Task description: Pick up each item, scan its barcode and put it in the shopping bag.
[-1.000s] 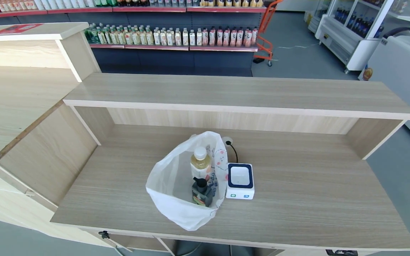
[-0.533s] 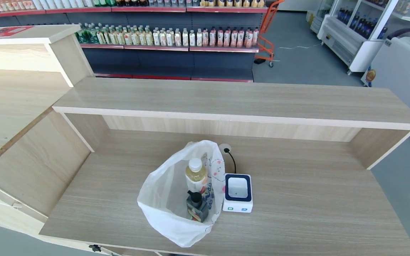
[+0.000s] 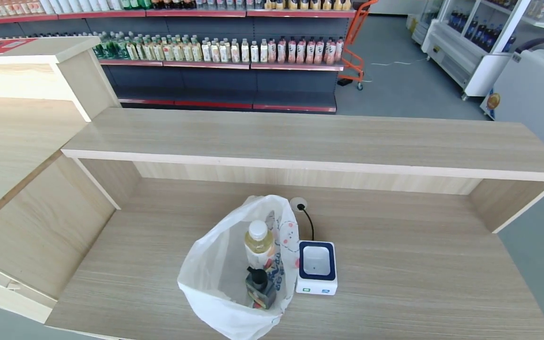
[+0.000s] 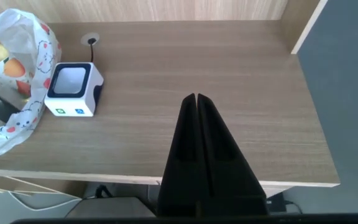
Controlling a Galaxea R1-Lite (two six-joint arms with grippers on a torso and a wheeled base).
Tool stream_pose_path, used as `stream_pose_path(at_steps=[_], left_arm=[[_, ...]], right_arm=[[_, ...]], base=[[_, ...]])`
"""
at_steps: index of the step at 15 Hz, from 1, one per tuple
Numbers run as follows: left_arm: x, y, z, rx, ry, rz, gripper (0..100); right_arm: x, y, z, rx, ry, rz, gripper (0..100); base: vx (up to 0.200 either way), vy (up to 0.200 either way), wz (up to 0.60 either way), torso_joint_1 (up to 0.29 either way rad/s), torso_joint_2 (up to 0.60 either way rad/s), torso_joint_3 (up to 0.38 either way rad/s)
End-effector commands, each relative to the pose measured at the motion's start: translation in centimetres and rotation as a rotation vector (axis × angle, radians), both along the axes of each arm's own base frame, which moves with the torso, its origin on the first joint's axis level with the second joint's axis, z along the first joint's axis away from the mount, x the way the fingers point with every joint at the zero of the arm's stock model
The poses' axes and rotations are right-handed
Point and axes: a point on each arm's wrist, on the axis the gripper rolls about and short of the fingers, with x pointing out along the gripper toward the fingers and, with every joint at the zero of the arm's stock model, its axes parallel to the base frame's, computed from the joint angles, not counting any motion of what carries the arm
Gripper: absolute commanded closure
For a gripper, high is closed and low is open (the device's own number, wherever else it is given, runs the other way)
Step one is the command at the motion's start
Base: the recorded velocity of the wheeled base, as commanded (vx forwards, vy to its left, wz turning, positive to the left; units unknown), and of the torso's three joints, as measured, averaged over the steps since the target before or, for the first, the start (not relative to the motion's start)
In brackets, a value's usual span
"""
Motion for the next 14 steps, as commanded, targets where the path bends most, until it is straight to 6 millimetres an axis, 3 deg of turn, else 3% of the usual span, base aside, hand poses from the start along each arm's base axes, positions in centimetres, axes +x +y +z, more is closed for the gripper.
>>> stream_pose_path(at_steps=[1, 2, 14], left_arm=[[0.00, 0.00, 0.00, 0.000, -0.001, 0.001, 0], [0.00, 0.00, 0.00, 0.000, -0.001, 0.001, 0], [0.00, 0.00, 0.00, 0.000, -0.001, 0.001, 0]], right_arm=[[0.02, 0.00, 0.01, 0.000, 0.002, 0.000, 100], [0.02, 0.00, 0.01, 0.001, 0.002, 0.000, 100], [0.02, 0.00, 0.01, 0.001, 0.002, 0.000, 100]], base=[[0.000, 0.200, 0.00, 0.002, 0.00, 0.002], [0.000, 0.200, 0.00, -0.002, -0.01, 0.012], [0.000, 0.000, 0.00, 0.000, 0.00, 0.000]])
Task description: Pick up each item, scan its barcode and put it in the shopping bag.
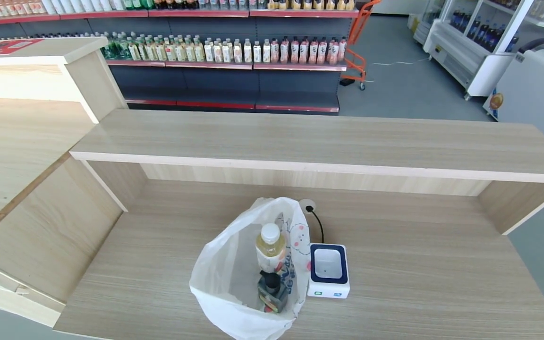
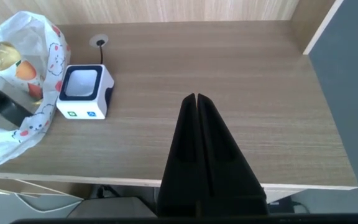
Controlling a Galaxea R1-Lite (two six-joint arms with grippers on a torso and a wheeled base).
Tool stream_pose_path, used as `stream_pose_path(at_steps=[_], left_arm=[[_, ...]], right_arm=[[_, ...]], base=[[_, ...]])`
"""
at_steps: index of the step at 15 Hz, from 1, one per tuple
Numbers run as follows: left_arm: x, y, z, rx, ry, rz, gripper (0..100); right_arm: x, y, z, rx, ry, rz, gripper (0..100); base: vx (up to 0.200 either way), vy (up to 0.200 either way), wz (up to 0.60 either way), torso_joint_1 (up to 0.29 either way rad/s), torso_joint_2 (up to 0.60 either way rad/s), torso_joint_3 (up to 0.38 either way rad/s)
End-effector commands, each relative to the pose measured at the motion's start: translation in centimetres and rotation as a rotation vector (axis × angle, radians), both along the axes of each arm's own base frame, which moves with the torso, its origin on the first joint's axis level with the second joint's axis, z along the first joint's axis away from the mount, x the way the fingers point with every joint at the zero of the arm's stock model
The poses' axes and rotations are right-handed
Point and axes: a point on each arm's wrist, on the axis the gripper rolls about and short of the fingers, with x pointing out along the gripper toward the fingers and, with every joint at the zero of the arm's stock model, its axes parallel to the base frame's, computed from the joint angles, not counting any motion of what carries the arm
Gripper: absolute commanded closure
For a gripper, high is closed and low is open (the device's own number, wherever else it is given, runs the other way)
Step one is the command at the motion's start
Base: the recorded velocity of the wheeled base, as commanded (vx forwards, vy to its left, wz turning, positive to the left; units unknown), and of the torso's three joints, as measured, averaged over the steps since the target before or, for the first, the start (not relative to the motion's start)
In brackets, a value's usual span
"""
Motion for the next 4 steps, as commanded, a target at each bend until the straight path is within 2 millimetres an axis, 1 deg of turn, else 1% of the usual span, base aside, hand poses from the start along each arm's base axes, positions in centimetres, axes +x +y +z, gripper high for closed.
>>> stream_pose_path(at_steps=[1, 4], left_arm=[[0.00, 0.00, 0.00, 0.000, 0.000, 0.001, 0], [0.00, 0.00, 0.00, 0.000, 0.000, 0.001, 0]], right_arm=[[0.01, 0.00, 0.01, -0.003, 0.002, 0.000, 100], [0.01, 0.00, 0.01, 0.001, 0.002, 0.000, 100]], base=[[0.000, 0.000, 0.00, 0.000, 0.00, 0.000], [0.000, 0.000, 0.00, 0.000, 0.00, 0.000]])
